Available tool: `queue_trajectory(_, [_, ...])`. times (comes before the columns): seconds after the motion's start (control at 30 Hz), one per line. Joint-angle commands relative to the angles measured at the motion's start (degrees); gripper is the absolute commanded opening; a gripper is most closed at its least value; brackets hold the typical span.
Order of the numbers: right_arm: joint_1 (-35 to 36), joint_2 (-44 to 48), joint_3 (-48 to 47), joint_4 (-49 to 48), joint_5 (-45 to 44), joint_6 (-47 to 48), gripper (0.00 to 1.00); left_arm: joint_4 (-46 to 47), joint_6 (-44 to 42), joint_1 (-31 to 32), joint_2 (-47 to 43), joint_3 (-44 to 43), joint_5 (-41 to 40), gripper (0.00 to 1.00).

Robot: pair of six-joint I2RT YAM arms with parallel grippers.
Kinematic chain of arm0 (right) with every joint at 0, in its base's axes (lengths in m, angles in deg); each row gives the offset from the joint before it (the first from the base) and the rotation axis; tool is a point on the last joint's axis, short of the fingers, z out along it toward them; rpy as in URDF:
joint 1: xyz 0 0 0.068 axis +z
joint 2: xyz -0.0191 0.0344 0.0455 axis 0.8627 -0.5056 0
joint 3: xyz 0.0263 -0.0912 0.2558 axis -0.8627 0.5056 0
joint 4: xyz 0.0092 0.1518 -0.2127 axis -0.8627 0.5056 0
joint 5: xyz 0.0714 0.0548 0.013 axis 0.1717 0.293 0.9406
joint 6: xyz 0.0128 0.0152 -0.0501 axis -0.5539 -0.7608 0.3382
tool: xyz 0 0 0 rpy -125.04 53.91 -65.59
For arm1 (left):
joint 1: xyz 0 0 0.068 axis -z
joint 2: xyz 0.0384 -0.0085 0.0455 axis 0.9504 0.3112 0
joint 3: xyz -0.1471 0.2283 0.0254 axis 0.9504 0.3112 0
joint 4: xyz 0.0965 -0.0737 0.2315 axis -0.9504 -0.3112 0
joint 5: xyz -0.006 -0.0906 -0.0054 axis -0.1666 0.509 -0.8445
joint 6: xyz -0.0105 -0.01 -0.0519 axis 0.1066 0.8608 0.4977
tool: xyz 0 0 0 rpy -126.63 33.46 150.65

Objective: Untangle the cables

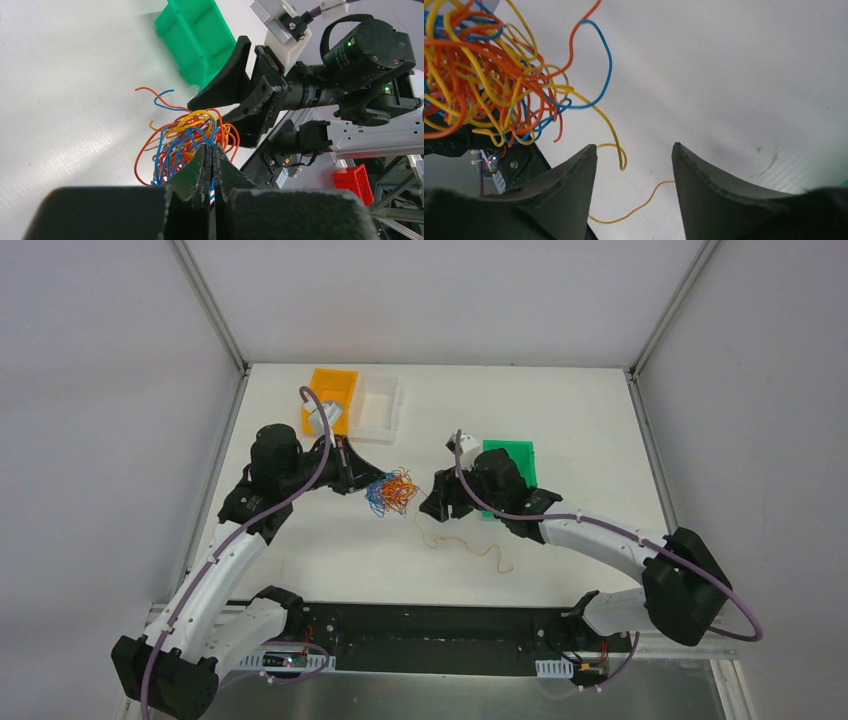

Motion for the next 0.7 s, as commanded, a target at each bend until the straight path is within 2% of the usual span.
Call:
queue_trajectory(0.0, [0.2, -3.1, -5.1, -7.0, 2.8, -2.1, 0.54, 0.8, -0.9, 0.5, -1.4, -2.4, 1.4, 0.0])
queue_trajectory(0.07, [0.2, -4.0, -5.5, -7.0, 3.2, -2.6, 0.39, -0.2, -1.2, 0.5, -1.6, -2.6, 0.3, 0.0])
queue_trajectory(0.13, [0.0, -3.4, -4.9, -6.8, 0.2, -4.0, 0.03, -1.8, -1.8, 0.5, -1.7, -3.1, -1.1, 0.0])
queue_trajectory(0.17, [-0.2, -2.3, -3.7, -6.9, -2.4, -4.8, 0.0, -2.8, -2.3, 0.4, -1.8, -3.5, -2.0, 0.0])
queue_trajectory(0.33, [-3.9, 5.9, 2.4, -4.6, -13.4, -9.0, 0.0, -8.7, -5.3, 0.4, -2.7, -4.5, -11.1, 0.0])
queue_trajectory(0.4, [-5.7, 9.2, 3.7, -0.7, -19.7, -11.2, 0.0, -12.5, -5.9, 0.4, -3.0, -4.6, -19.4, 0.0])
queue_trajectory(0.47, [-7.3, 12.6, 4.6, 4.9, -27.5, -14.4, 0.0, -17.5, -5.2, 0.3, -2.6, -4.8, -31.3, 0.0])
queue_trajectory(0.53, [-10.1, 15.6, 5.2, 12.2, -35.7, -19.5, 0.0, -21.1, -5.3, -0.2, -2.0, -4.9, -38.9, 0.0])
queue_trajectory(0.67, [-15.9, 21.7, 8.1, 19.7, -38.2, -24.8, 0.0, -23.8, -5.5, -0.6, -1.9, -4.4, -46.2, 0.0])
